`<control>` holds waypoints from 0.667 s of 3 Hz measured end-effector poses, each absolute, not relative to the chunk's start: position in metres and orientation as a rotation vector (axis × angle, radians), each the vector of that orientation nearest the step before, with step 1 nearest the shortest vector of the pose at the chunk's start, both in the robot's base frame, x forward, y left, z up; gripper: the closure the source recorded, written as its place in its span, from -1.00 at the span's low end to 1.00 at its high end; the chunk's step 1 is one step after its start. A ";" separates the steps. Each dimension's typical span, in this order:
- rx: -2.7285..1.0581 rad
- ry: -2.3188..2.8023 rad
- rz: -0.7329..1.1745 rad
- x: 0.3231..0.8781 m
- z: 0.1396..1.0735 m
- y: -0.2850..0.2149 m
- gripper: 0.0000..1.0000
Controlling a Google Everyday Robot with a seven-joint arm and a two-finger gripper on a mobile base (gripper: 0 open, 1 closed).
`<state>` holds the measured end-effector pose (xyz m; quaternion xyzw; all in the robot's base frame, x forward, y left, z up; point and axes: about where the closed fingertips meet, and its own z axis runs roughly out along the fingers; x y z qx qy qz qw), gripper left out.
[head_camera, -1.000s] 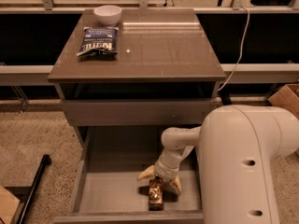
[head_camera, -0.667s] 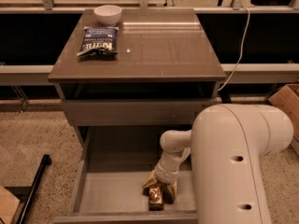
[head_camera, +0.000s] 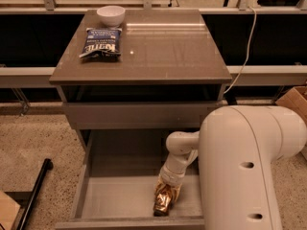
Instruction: Pick orange can from middle drawer and place on counter
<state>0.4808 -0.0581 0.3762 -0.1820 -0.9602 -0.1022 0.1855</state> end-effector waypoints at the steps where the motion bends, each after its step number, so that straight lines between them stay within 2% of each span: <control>1: -0.540 -2.707 -0.324 0.486 0.387 -0.062 0.86; 2: -0.521 -2.722 -0.456 0.502 0.424 -0.067 1.00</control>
Offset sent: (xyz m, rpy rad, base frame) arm 0.0460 -0.0298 0.1107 0.2593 -0.1506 0.0030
